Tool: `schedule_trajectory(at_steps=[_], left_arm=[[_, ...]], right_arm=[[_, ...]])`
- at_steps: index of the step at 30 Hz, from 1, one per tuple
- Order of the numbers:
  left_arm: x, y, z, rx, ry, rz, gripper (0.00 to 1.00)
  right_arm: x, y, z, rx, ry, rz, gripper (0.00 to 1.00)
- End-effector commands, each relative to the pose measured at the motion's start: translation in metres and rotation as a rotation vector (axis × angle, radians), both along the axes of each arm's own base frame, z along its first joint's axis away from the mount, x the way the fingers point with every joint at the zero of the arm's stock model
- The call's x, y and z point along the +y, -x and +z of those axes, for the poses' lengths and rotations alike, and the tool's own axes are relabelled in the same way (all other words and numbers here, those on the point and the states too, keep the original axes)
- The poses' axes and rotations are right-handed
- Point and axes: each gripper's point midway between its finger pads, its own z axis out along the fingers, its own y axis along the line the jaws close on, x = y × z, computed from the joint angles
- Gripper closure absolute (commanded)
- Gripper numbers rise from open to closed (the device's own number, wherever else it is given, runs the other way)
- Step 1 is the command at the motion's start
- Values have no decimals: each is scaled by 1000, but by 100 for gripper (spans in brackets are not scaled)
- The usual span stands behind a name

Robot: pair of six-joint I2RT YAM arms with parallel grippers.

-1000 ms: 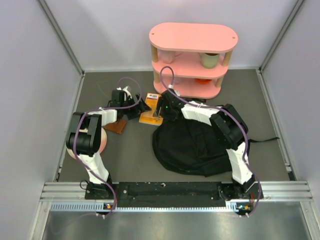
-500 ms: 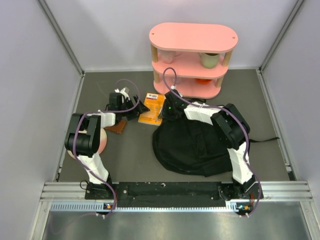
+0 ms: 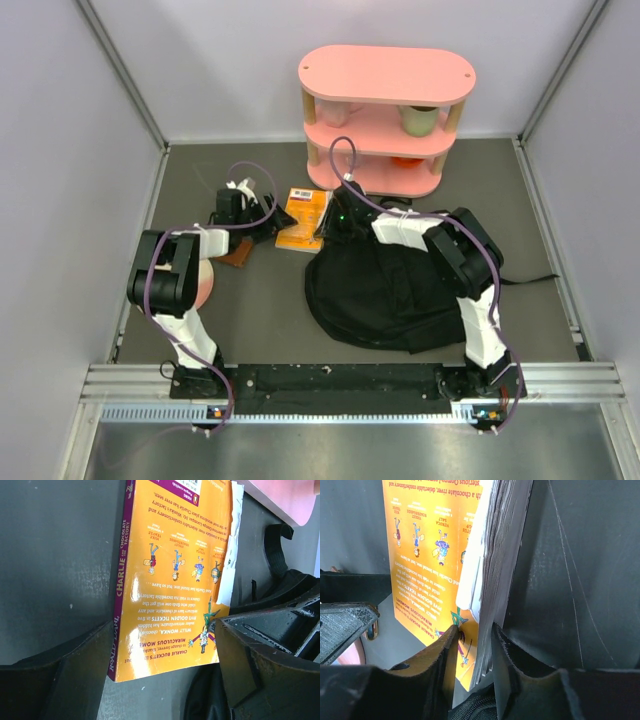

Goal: Pack the student bag
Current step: Pick up the book from the center of the board.

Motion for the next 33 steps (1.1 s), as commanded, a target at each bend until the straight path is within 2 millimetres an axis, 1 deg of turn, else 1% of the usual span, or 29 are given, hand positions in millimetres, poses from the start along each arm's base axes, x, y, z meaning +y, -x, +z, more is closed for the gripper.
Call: schedule_trajectory(at_steps=[1, 5, 8, 12, 16, 18, 20, 22, 24, 27, 28, 31, 33], left_arm=[[-23, 25, 7, 50, 80, -85, 16], [-23, 23, 6, 53, 81, -87, 17], [-24, 22, 8, 50, 86, -89, 17], [-24, 23, 10, 44, 86, -89, 17], [-23, 24, 10, 47, 86, -85, 17], [-24, 24, 10, 45, 89, -87, 17], [-24, 25, 10, 47, 90, -86, 17], [-23, 25, 11, 46, 89, -85, 17], [-23, 24, 12, 45, 87, -83, 18], [-22, 25, 12, 46, 81, -82, 18], [-22, 25, 13, 44, 81, -82, 18], [-19, 25, 20, 32, 66, -70, 17], [-14, 25, 30, 8, 42, -46, 14]], right_arm=[[41, -1, 77, -143, -222, 88, 72], [47, 2, 87, -166, -237, 126, 73], [47, 3, 91, -179, -251, 138, 68], [47, 4, 98, -204, -277, 137, 68], [49, 4, 94, -189, -276, 137, 68], [51, 3, 89, -166, -282, 127, 64], [49, 4, 77, -123, -257, 106, 64], [47, 3, 72, -102, -238, 89, 64], [43, 2, 66, -93, -221, 68, 75], [38, 3, 65, -98, -197, 56, 100], [35, 3, 64, -102, -181, 53, 100], [31, 3, 71, -119, -166, 57, 100], [31, 5, 81, -139, -179, 67, 100]])
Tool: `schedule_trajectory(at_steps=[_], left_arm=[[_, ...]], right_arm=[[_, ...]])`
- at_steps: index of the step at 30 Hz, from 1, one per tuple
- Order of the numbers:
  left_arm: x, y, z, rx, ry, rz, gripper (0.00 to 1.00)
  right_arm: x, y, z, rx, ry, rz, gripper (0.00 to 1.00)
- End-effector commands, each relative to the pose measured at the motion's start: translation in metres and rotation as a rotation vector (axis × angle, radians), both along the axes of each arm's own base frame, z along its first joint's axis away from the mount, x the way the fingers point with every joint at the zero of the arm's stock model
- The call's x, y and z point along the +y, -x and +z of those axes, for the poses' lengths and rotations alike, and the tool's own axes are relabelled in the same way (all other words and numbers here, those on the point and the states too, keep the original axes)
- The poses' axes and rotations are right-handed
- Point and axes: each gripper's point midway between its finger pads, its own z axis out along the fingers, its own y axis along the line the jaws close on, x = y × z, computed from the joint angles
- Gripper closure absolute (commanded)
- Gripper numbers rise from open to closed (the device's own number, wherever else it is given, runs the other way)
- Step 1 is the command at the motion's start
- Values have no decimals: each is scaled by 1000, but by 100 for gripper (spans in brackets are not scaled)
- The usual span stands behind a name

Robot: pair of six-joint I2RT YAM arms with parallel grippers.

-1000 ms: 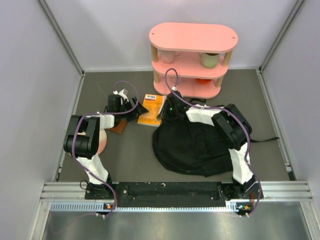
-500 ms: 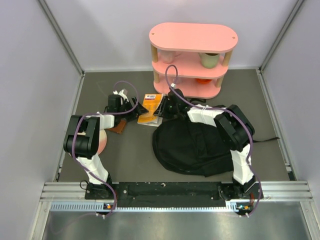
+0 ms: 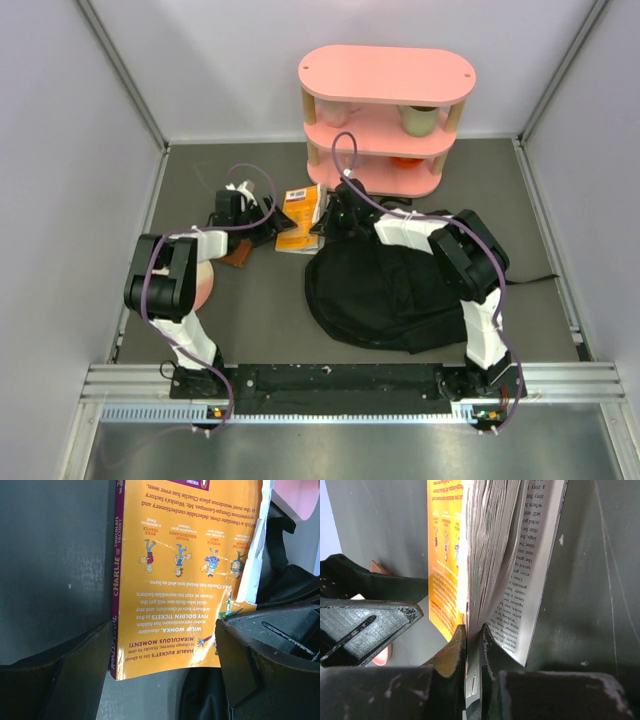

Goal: Pack the student bag
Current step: Pick up the book from the center of the board.

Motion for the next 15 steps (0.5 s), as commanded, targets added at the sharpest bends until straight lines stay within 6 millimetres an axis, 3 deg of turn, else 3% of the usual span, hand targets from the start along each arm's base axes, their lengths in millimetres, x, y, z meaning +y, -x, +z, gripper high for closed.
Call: schedule_trajectory(at_steps=[1, 4, 5, 7, 8, 11, 15], left_arm=[[-13, 17, 41, -45, 37, -45, 13], [-3, 19, 58, -80, -6, -2, 9], [0, 19, 75, -124, -12, 10, 7], [8, 23, 87, -142, -43, 33, 1], [12, 25, 104, -183, -44, 43, 1], [20, 33, 129, -240, -54, 70, 1], [28, 54, 142, -265, -62, 100, 1]], right_arm=[[22, 7, 61, -121, -98, 69, 100], [25, 11, 83, -166, -165, 91, 100], [25, 13, 87, -174, -181, 99, 100], [28, 18, 115, -228, -252, 126, 100], [27, 22, 120, -241, -271, 133, 100], [22, 29, 148, -281, -316, 134, 100], [12, 42, 174, -330, -351, 142, 100]])
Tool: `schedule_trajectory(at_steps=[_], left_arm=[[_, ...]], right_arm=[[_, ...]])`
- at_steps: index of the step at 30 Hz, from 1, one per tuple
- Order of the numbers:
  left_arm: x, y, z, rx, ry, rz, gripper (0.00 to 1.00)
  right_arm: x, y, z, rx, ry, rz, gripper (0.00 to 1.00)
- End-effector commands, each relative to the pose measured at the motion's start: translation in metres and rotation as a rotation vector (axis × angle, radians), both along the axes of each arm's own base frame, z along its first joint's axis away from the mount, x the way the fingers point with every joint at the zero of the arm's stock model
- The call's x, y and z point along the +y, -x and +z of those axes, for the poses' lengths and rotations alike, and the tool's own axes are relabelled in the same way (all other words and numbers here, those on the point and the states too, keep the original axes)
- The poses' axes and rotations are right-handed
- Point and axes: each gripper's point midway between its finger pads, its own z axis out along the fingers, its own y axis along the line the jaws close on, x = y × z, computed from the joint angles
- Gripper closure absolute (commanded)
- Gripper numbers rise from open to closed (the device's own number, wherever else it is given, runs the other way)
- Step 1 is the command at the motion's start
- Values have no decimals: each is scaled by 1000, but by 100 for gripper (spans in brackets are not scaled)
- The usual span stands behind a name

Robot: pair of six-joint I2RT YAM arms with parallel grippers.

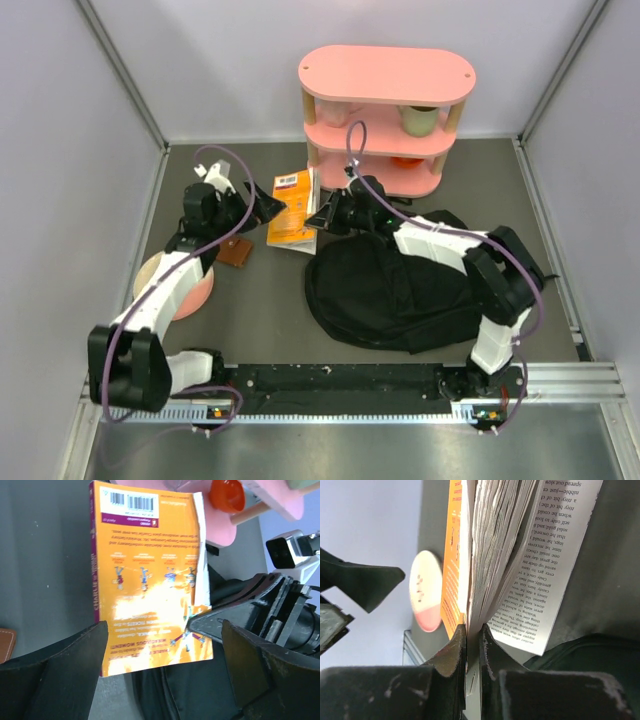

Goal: Pack the student bag
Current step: Pick up the book from the center of the board.

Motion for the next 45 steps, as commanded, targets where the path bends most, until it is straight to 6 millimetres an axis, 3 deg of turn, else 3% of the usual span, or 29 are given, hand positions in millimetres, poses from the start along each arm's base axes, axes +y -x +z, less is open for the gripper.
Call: schedule_trajectory(at_steps=[1, 4, 5, 7, 9, 10, 11, 12, 13, 19, 21, 22, 25, 31, 34, 35, 36, 38, 39, 41, 42, 43, 44, 45], left_arm=[[14, 22, 14, -36, -27, 51, 1], [14, 38, 21, -47, 2, 53, 1], [10, 45, 18, -37, 34, 37, 1], [5, 55, 26, -66, 82, 22, 1], [-7, 64, 31, -95, 185, -21, 1], [-11, 69, 37, -118, 223, -47, 1], [-15, 74, 30, -87, 273, -52, 1], [-20, 76, 42, -141, 303, -89, 1], [-25, 79, 44, -149, 320, -111, 1], [-48, 91, 63, -206, 378, -224, 2], [-53, 95, 71, -240, 404, -247, 8], [-55, 97, 70, -230, 415, -262, 17], [-67, 101, 69, -209, 415, -329, 23], [-78, 103, 53, -159, 426, -339, 24], [-80, 104, 54, -163, 426, -349, 24], [-82, 104, 55, -162, 426, -359, 27], [-84, 106, 55, -158, 425, -370, 43], [-88, 105, 55, -152, 416, -383, 59], [-90, 107, 55, -148, 414, -396, 78], [-93, 107, 55, -150, 399, -411, 95], [-93, 107, 54, -142, 387, -420, 100], [-93, 107, 53, -140, 377, -419, 100], [-92, 109, 52, -137, 364, -420, 100], [-90, 109, 47, -125, 322, -420, 100]], right_arm=[[1, 16, 106, -214, -204, 42, 100], [-10, 29, 112, -223, -233, 37, 100], [-15, 36, 126, -242, -257, 37, 100], [-21, 46, 126, -242, -271, 42, 100], [-27, 58, 139, -255, -304, 48, 100], [-31, 64, 131, -242, -305, 51, 100], [-33, 71, 144, -269, -341, 60, 100], [-35, 75, 145, -262, -355, 64, 100], [-37, 80, 135, -244, -349, 68, 100], [-48, 101, 129, -230, -385, 80, 100], [-51, 107, 125, -219, -400, 88, 100], [-52, 109, 123, -213, -406, 88, 100], [-55, 115, 120, -198, -423, 89, 100], [-61, 123, 118, -190, -440, 89, 100], [-62, 127, 118, -193, -434, 107, 100], [-62, 129, 117, -191, -433, 119, 100], [-62, 130, 115, -185, -430, 124, 100], [-62, 132, 112, -177, -426, 126, 100], [-63, 133, 107, -169, -419, 125, 100], [-65, 134, 101, -155, -409, 118, 98], [-66, 137, 99, -152, -401, 120, 84], [-68, 138, 96, -156, -386, 124, 77], [-73, 137, 80, -137, -303, 106, 71], [-82, 136, 82, -155, -269, 75, 54]])
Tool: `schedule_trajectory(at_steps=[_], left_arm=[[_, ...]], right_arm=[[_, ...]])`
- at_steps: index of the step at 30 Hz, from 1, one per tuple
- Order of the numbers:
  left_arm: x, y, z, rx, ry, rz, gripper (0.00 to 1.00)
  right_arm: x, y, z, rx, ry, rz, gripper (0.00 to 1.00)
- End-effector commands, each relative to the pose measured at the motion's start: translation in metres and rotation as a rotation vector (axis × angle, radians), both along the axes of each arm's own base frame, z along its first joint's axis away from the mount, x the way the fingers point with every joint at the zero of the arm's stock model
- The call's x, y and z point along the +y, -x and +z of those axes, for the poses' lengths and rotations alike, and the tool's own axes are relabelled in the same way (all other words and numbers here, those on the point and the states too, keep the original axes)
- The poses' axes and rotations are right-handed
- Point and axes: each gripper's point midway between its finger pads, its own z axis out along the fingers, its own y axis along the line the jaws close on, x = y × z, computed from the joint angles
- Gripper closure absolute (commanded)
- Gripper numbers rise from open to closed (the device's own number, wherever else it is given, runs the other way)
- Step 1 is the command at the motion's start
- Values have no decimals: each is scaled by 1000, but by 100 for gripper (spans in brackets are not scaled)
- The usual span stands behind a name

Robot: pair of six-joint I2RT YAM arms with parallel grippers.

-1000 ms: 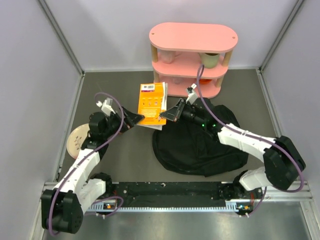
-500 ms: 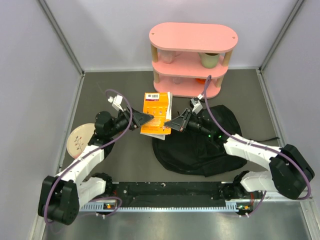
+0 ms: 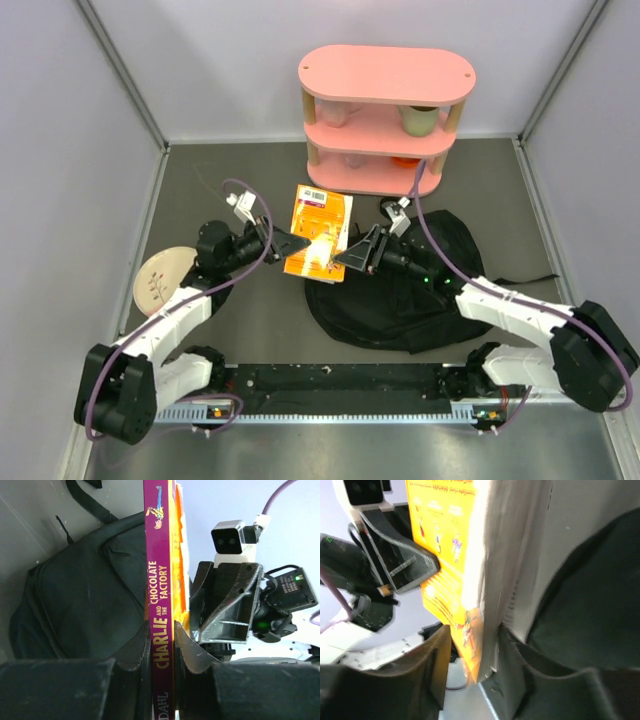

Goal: Pack the student bag
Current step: Pick up the book from the center of the board.

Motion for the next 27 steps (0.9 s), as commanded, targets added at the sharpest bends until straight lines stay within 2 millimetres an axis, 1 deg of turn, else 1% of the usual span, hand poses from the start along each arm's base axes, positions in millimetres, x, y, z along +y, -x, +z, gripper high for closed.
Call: schedule_trajectory(at_steps=[1, 2, 3, 4, 5, 6, 7, 8, 9, 10, 11, 12, 13, 15, 16, 19, 21, 22, 23, 24, 25, 27], left_arm=[[-4, 7, 16, -96, -80, -64, 100], [-2, 10, 17, -106, -106, -63, 100], [1, 13, 11, -104, -165, -73, 100], [3, 15, 10, -110, -189, -84, 100], [4, 19, 12, -126, -210, -95, 100], [4, 20, 16, -166, -241, -117, 100], [1, 33, 18, -172, -230, -192, 100], [-1, 40, 19, -166, -229, -236, 100], [-5, 55, 22, -180, -205, -326, 100], [-7, 60, 24, -187, -195, -362, 100], [-8, 65, 28, -207, -184, -399, 100], [-9, 70, 30, -217, -176, -424, 100], [-10, 79, 34, -231, -155, -479, 100], [-10, 86, 39, -253, -141, -524, 100], [-10, 97, 42, -261, -118, -582, 100], [-10, 105, 46, -278, -97, -638, 100], [-10, 110, 49, -289, -85, -668, 100], [-11, 114, 51, -300, -81, -685, 100], [-11, 119, 53, -319, -74, -712, 100], [-12, 123, 54, -325, -69, -733, 100], [-14, 129, 55, -332, -61, -764, 100], [-17, 133, 54, -337, -54, -795, 100]], right_arm=[[-19, 8, 12, -82, 92, -43, 40], [-35, 1, -3, -70, 188, -120, 31], [-47, 2, 7, -105, 201, -157, 18], [-55, 1, 9, -125, 227, -187, 6], [-65, -4, 14, -169, 260, -224, 3], [-72, -1, 12, -172, 293, -229, 1], [-76, 1, 23, -209, 289, -234, 1], [-78, 2, 32, -259, 299, -220, 1], [-80, 4, 37, -279, 309, -210, 1], [-79, 6, 46, -325, 315, -189, 1], [-79, 6, 51, -346, 319, -180, 1], [-80, 7, 50, -348, 341, -169, 1], [-82, 6, 60, -381, 352, -174, 1], [-87, 3, 65, -408, 376, -184, 1], [-89, 2, 71, -439, 385, -191, 1], [-93, 1, 81, -487, 401, -193, 1], [-90, 2, 82, -507, 411, -165, 1], [-84, 8, 84, -534, 408, -109, 1], [-80, 9, 81, -536, 412, -76, 1], [-74, 15, 81, -546, 402, -24, 1], [-70, 18, 84, -562, 387, 6, 1], [-60, 27, 82, -566, 360, 87, 1]])
